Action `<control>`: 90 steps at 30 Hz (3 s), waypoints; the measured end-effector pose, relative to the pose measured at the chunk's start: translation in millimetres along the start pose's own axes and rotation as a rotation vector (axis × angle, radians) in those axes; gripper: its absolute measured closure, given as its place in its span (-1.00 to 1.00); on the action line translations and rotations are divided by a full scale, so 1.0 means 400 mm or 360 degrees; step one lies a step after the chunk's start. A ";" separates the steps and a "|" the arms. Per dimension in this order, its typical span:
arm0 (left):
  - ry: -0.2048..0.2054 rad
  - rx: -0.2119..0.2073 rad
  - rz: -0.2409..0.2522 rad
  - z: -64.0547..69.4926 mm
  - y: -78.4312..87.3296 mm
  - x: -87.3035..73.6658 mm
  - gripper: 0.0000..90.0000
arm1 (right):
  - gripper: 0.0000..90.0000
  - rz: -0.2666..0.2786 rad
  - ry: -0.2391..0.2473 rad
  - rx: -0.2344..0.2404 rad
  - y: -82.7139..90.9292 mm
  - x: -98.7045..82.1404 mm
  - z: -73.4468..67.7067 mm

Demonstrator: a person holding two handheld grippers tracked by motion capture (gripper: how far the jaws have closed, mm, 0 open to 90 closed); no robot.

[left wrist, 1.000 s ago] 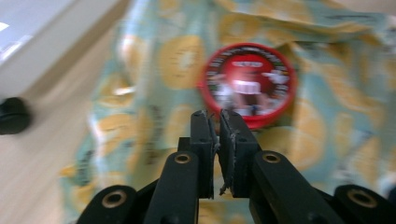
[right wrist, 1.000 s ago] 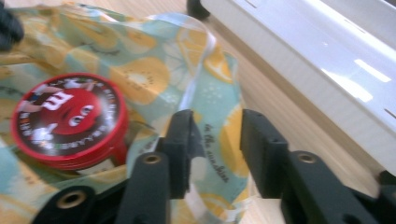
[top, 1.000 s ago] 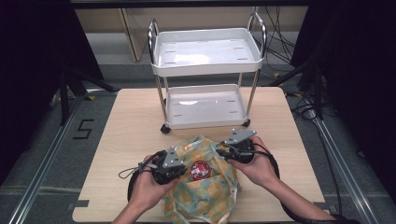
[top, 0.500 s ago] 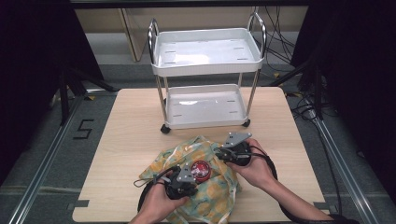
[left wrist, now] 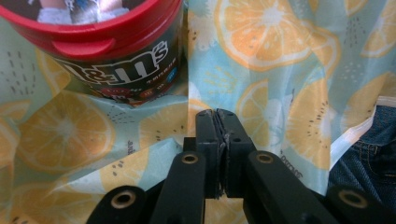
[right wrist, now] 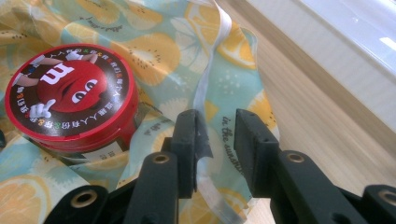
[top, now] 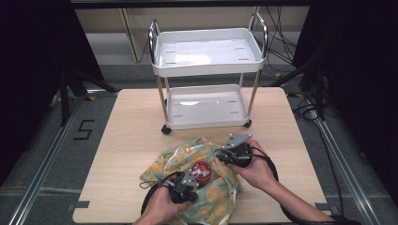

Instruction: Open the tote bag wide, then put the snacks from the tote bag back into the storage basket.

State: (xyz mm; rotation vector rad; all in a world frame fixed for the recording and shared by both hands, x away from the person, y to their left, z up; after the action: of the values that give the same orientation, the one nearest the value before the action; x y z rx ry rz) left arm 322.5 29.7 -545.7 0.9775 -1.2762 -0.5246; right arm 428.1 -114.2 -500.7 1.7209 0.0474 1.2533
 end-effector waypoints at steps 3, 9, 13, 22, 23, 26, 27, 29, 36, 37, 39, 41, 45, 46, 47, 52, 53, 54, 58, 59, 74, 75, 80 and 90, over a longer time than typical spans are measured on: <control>0.0019 0.0027 0.0068 -0.002 0.021 0.017 0.82 | 0.55 0.0004 0.0001 0.0004 0.001 0.001 -0.001; 0.0079 0.0094 0.0210 -0.011 0.075 0.042 0.61 | 0.54 0.0004 -0.0025 0.0008 0.002 0.002 -0.005; 0.0098 0.0161 0.0281 -0.027 0.110 0.050 0.49 | 0.50 0.0027 -0.0020 -0.0005 0.002 0.006 -0.002; 0.0144 0.0242 0.0340 -0.061 0.153 0.052 0.38 | 0.33 0.0098 -0.0030 -0.0002 0.025 0.030 0.010; 0.0150 0.0260 0.0337 -0.066 0.153 0.052 0.38 | 0.31 0.0117 -0.0041 0.0000 0.029 0.036 0.010; 0.0156 0.0272 0.0344 -0.073 0.152 0.053 0.36 | 0.28 0.0141 -0.0044 0.0003 0.040 0.047 0.012; 0.0120 0.0278 0.0360 -0.078 0.152 0.055 0.34 | 0.27 0.0146 -0.0063 0.0010 0.042 0.049 0.010; 0.0144 0.0306 0.0376 -0.085 0.151 0.055 0.32 | 0.23 0.0160 -0.0096 0.0037 0.045 0.053 0.012; 0.0208 0.0376 0.0442 -0.098 0.159 0.054 0.38 | 0.23 0.0219 -0.0142 0.0054 0.062 0.070 0.028; 0.0193 0.0373 0.0434 -0.100 0.160 0.052 0.39 | 0.23 0.0215 -0.0180 0.0071 0.065 0.070 0.027; 0.0189 0.0379 0.0445 -0.102 0.161 0.052 0.43 | 0.25 0.0226 -0.0175 0.0069 0.067 0.074 0.036; 0.0181 0.0405 0.0440 -0.108 0.162 0.050 0.49 | 0.28 0.0230 -0.0213 0.0070 0.071 0.074 0.038; 0.0203 0.0419 0.0466 -0.110 0.162 0.053 0.75 | 0.37 0.0256 -0.0237 0.0065 0.080 0.074 0.047; 0.0214 0.0412 0.0453 -0.111 0.161 0.050 0.84 | 0.42 0.0252 -0.0200 0.0058 0.083 0.072 0.056; 0.0197 0.0417 0.0440 -0.114 0.161 0.047 0.88 | 0.46 0.0250 -0.0221 0.0032 0.086 0.068 0.064; 0.0221 0.0424 0.0429 -0.117 0.164 0.038 0.96 | 0.57 0.0257 -0.0264 0.0014 0.096 0.059 0.083; 0.0222 0.0429 0.0427 -0.118 0.163 0.037 0.97 | 0.58 0.0254 -0.0263 0.0010 0.097 0.058 0.084; 0.0241 0.0435 0.0431 -0.118 0.161 0.038 0.98 | 0.62 0.0246 -0.0258 0.0004 0.098 0.057 0.084; 0.0180 0.0447 0.0343 -0.126 0.148 0.030 0.99 | 0.73 0.0216 -0.0275 0.0005 0.099 0.052 0.082; 0.0209 0.0446 0.0319 -0.126 0.139 0.027 0.99 | 0.73 0.0201 -0.0277 0.0015 0.101 0.051 0.081; 0.0133 0.0433 0.0216 -0.111 0.085 0.038 0.99 | 0.69 0.0201 -0.0274 -0.0016 0.099 0.042 0.082; 0.0113 0.0426 0.0213 -0.109 0.083 0.041 0.99 | 0.69 0.0200 -0.0273 -0.0014 0.099 0.041 0.082; 0.0126 0.0427 0.0197 -0.107 0.072 0.036 0.98 | 0.68 0.0201 -0.0255 -0.0022 0.097 0.041 0.087; 0.0102 0.0423 0.0190 -0.097 0.070 0.041 0.98 | 0.67 0.0201 -0.0252 -0.0026 0.095 0.040 0.085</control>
State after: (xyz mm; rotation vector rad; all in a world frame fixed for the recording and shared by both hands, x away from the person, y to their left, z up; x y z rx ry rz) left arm 358.4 43.0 -513.0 1.1201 -1.3597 -0.2326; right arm 442.9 -148.6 -462.5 1.8266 -0.1670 1.2005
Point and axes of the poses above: each handheld gripper's, and its own axes: y roughly backward along the jaws, x roughly out of its top, z roughly to its right, the point moved 8 cm from there along -y, roughly forward along the jaws, and after that the axes turned 11 degrees about -y, right-handed, at the moved point
